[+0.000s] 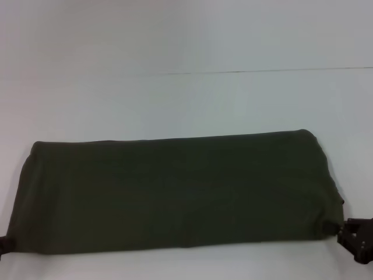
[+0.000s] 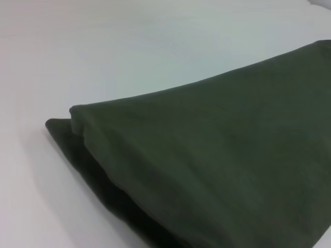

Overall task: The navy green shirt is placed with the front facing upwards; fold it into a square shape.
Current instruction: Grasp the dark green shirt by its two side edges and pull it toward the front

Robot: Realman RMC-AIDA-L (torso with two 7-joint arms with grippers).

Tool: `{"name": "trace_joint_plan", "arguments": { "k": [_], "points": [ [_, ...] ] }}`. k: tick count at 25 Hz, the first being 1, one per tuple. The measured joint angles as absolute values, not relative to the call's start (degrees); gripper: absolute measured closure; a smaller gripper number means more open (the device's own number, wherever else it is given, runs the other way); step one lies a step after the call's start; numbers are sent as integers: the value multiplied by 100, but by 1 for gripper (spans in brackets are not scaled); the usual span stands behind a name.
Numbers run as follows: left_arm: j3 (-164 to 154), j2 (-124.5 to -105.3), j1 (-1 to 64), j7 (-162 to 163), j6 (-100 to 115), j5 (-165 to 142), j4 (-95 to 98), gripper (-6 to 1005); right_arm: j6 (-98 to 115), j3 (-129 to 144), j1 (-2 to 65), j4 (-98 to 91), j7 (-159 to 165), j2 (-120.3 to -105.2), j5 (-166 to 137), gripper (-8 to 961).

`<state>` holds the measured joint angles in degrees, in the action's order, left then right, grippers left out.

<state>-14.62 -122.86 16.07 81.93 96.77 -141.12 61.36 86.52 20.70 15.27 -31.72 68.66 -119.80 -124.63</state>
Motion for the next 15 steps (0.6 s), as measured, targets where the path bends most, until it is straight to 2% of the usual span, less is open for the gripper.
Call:
{"name": "trace_joint_plan", "arguments": {
  "k": [11,15],
  "points": [
    [-1507,-12305,1687,8165,9585,-14062,6074,928,8647,1425,1520,-3203,6916,-11950,-12468,886],
    [-1503,-12305,1707,8174,9581,-14062,6073,921,8655,1425,1505,-3247,6952,-11925,-12484,721]
  ]
}}
